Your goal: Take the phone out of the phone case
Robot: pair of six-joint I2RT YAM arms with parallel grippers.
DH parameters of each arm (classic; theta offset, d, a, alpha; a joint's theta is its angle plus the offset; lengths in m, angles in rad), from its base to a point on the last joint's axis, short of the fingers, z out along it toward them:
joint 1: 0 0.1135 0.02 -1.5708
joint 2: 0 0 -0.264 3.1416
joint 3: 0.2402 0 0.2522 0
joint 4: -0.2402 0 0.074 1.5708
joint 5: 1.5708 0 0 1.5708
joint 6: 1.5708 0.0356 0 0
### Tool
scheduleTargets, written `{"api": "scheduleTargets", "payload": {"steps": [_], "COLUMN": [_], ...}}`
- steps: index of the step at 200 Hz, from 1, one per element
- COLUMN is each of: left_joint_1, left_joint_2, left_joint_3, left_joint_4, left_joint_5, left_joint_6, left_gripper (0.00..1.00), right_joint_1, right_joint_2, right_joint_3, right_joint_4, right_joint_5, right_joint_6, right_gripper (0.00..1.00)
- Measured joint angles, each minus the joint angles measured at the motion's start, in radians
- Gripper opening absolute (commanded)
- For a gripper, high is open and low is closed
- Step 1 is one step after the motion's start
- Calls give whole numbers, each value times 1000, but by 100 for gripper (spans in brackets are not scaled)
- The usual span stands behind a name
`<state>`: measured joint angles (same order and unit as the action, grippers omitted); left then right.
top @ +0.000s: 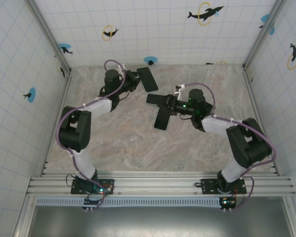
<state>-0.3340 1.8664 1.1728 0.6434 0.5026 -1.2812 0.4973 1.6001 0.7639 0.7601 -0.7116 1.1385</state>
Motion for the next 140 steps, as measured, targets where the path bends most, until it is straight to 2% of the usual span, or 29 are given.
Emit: {"api": "scheduleTargets", "payload": {"steps": [29,74,140], "left_joint_1": [5,6,-10], "left_joint_2": [-8,-54,-77], "left_joint_3": [-11,-51,-81], "left_joint_4": [42,93,131], "left_joint_5": [-46,-83,-105], "left_joint_6": [-30,-66,-109], "left_gripper": [0,0,0], "right_joint_1": [48,99,124], "right_joint_2": [-67,-55,138], "right_joint_3": [-90,-129,90], "right_joint_4": [58,206,321], "right_joint_5": [84,183,269], "right_joint_6": [10,68,149], "right_gripper": [66,61,49]}}
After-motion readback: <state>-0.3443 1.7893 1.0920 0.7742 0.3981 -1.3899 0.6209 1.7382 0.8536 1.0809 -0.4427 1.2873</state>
